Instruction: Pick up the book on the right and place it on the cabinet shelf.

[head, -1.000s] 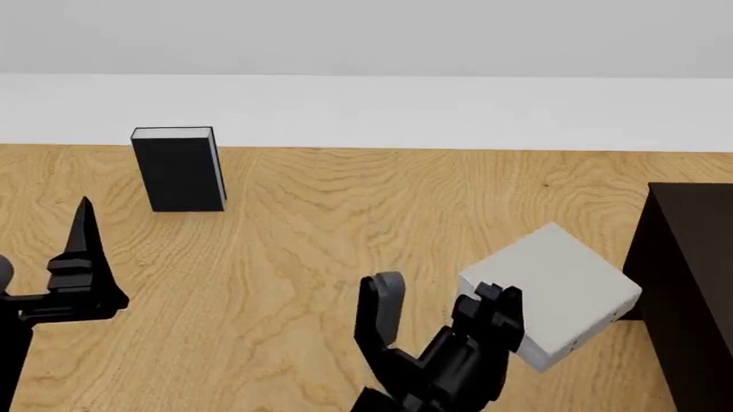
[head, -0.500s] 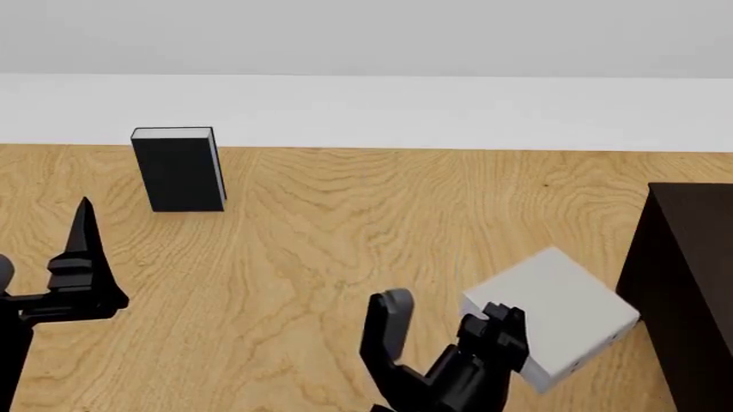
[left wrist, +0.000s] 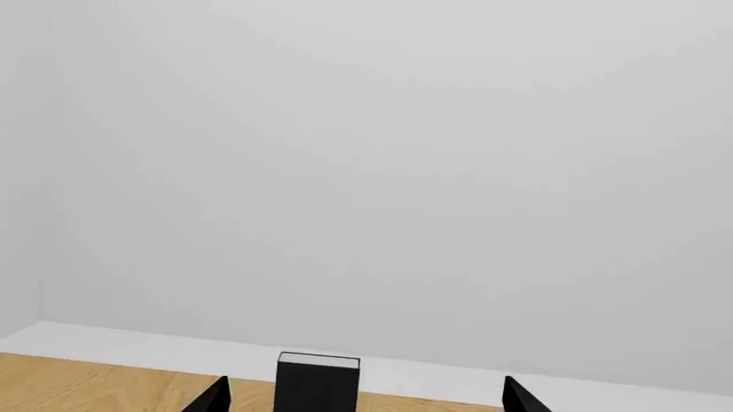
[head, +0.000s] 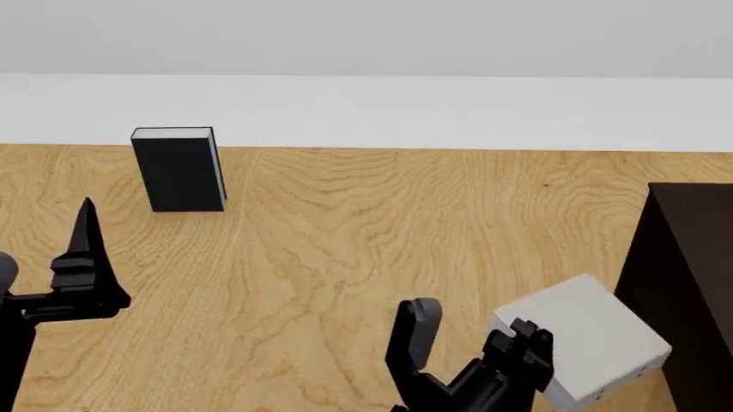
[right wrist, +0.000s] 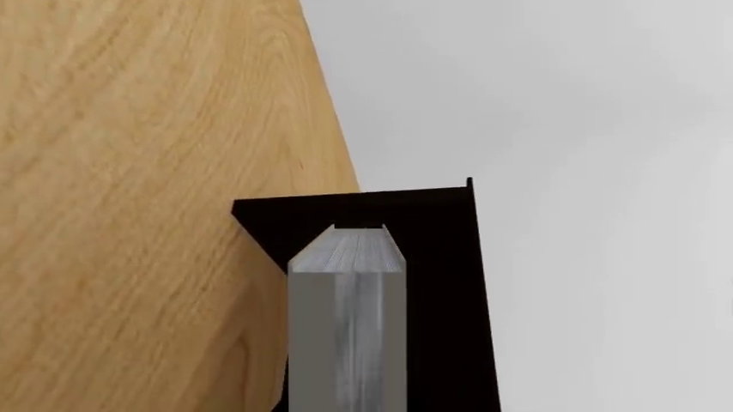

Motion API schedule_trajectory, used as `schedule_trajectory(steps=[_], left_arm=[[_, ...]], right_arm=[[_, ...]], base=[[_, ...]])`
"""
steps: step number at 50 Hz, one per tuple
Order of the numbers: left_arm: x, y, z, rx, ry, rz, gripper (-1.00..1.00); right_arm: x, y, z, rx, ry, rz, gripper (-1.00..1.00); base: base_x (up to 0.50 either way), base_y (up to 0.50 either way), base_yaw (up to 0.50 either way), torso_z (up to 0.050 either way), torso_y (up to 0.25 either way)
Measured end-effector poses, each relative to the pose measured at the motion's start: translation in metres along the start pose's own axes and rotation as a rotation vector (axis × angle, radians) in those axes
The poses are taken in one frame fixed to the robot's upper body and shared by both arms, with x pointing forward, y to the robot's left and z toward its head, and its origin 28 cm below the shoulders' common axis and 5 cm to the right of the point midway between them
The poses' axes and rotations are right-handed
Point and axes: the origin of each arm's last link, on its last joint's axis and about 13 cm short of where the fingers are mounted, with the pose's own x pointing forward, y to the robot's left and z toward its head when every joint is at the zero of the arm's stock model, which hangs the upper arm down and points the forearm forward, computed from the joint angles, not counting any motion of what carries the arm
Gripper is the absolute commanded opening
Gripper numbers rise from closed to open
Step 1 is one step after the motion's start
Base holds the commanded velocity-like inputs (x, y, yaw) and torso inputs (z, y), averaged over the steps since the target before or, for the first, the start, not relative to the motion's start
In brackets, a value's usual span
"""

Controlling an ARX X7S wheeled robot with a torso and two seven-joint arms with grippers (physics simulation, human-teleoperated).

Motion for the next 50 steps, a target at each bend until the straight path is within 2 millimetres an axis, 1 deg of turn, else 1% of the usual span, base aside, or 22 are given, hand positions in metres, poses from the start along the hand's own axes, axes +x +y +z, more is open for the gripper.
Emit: schedule_trajectory(steps=[20,50], left_arm=[[0.000,-0.001,0.000,0.002,0.000,-0.003,1.00],[0.000,-0.001,-0.002,0.006,0.003,-0.007,1.00]], right_arm=[[0.004,-0.002,-0.004,-0.010,0.058,-0.022,-1.00],[0.009,0.001,-0.012,-0.006,0.115,-0.020,-1.00]], base=[[0.00,0.00,0.00,0.000,0.002],[0.00,0.00,0.00,0.000,0.001]])
